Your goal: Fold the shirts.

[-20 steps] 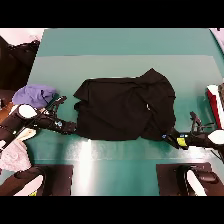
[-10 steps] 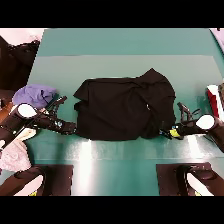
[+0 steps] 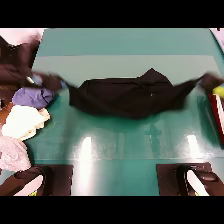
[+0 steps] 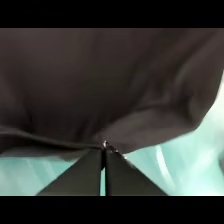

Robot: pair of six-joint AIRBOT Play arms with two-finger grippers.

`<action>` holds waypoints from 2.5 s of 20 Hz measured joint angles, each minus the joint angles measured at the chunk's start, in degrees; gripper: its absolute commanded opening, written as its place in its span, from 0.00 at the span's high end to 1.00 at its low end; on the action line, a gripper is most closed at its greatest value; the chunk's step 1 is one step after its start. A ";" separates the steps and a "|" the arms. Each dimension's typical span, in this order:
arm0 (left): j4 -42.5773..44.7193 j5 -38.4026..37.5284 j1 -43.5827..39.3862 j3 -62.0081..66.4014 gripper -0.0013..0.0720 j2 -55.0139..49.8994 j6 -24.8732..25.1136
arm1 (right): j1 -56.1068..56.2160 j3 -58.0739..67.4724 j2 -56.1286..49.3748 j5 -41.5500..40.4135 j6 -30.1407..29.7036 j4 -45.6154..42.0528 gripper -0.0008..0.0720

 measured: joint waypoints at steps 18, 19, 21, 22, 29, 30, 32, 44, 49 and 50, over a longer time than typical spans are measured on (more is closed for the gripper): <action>16.65 4.13 -0.04 39.54 0.95 4.63 -5.14 | -22.27 57.16 -10.80 11.91 -9.57 2.97 0.97; 18.53 3.26 -0.02 36.26 0.95 4.00 -6.16 | -22.91 56.08 -11.82 14.10 -9.55 2.99 0.97; 21.05 1.60 -0.02 29.14 0.95 2.08 -7.78 | -23.50 54.82 -15.41 20.04 -8.87 3.15 0.97; 21.66 0.85 -0.04 25.59 0.95 0.46 -8.48 | -23.23 54.40 -18.03 23.39 -8.50 3.08 0.97; 22.88 6.21 0.04 14.32 0.95 -15.26 -10.56 | -12.52 53.48 -37.92 31.80 -7.23 -3.96 0.97; 22.86 8.41 0.13 13.94 0.95 -17.11 -10.67 | -10.45 53.44 -40.48 29.81 -7.23 -5.68 0.97; 22.67 13.66 0.24 13.49 0.95 -20.37 -10.64 | -7.08 53.42 -44.63 25.05 -7.23 -8.70 0.97; 22.25 36.92 0.48 13.38 0.95 -32.74 -9.38 | -0.70 53.42 -62.55 3.08 -9.77 -13.90 0.97; 23.58 24.17 0.55 13.27 0.95 -34.05 -8.63 | -0.74 52.26 -65.02 11.15 -12.61 -14.71 0.96; 23.63 21.22 0.55 13.25 0.95 -34.25 -8.52 | -0.74 51.39 -65.26 12.72 -12.81 -15.45 0.96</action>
